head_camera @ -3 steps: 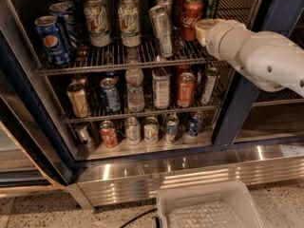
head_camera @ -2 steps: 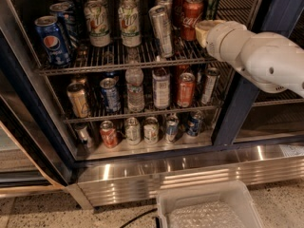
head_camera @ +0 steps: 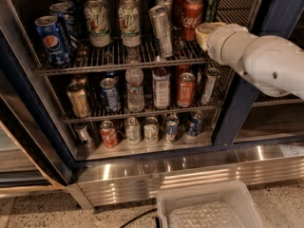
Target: Pick coke can from top shelf of fridge
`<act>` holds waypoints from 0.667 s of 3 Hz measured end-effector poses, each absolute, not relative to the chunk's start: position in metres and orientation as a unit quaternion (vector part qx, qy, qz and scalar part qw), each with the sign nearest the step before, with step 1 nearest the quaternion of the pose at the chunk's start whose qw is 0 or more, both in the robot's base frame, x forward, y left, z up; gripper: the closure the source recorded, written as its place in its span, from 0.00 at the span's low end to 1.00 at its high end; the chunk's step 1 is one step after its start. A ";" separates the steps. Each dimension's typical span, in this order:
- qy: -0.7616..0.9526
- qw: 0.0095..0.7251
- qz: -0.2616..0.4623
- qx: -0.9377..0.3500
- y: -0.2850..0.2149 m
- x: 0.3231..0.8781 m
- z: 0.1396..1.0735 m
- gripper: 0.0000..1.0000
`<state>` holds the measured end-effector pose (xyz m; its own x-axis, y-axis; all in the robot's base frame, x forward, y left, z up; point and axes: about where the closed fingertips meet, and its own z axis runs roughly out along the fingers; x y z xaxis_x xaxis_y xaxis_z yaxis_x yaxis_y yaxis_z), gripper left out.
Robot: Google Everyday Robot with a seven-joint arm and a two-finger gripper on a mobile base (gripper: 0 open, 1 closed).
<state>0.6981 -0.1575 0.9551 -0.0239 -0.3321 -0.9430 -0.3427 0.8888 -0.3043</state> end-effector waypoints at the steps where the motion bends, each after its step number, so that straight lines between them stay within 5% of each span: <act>1: 0.712 0.660 -0.004 -0.240 -0.158 0.696 0.958 0.57; 2: 0.712 0.660 -0.004 -0.240 -0.158 0.696 0.959 0.40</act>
Offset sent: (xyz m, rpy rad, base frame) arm -0.0021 -0.0007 0.0033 -0.0152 -0.0111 -0.0019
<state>0.6960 -0.1582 0.9585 -0.0138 -0.3466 -0.9379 -0.3374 0.8846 -0.3220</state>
